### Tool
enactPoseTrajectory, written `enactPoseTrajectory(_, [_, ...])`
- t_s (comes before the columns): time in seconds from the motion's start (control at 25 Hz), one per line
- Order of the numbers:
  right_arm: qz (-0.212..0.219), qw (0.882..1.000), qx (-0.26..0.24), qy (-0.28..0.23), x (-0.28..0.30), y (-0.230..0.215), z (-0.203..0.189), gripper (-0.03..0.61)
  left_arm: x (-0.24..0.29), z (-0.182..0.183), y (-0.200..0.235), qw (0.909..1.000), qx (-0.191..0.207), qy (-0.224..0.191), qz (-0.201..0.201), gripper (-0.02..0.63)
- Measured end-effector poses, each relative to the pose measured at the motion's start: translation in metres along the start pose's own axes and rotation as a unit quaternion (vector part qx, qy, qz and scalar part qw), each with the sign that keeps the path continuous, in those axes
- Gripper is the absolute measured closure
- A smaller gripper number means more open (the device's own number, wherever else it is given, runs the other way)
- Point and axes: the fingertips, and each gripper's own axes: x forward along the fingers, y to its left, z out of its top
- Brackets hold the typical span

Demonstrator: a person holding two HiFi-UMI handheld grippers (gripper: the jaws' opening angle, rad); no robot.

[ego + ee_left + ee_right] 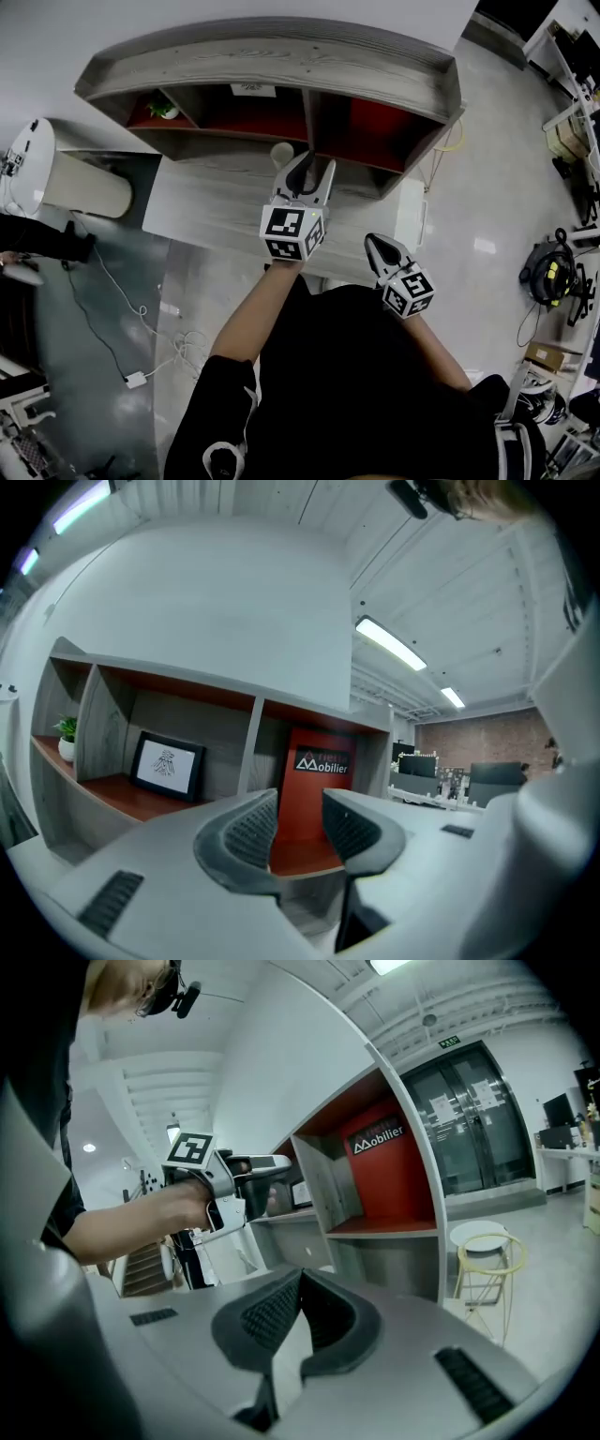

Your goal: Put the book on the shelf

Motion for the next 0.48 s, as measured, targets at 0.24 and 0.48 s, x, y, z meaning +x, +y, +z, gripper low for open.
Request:
enactPoseTrajectory(0.24, [0.027,0.999,-0.015,-0.017,0.010,0.011,0.019,0.578,-0.059,0.009,-0.009,0.9994,0.017,-0.004,0.028,0.468])
enactPoseTrajectory(0.48, [0.016,0.999,-0.017,-0.048,0.006,0.007,0.036,0.578,-0.105,-0.022,-0.008,0.9987,-0.014,0.023,0.044,0.468])
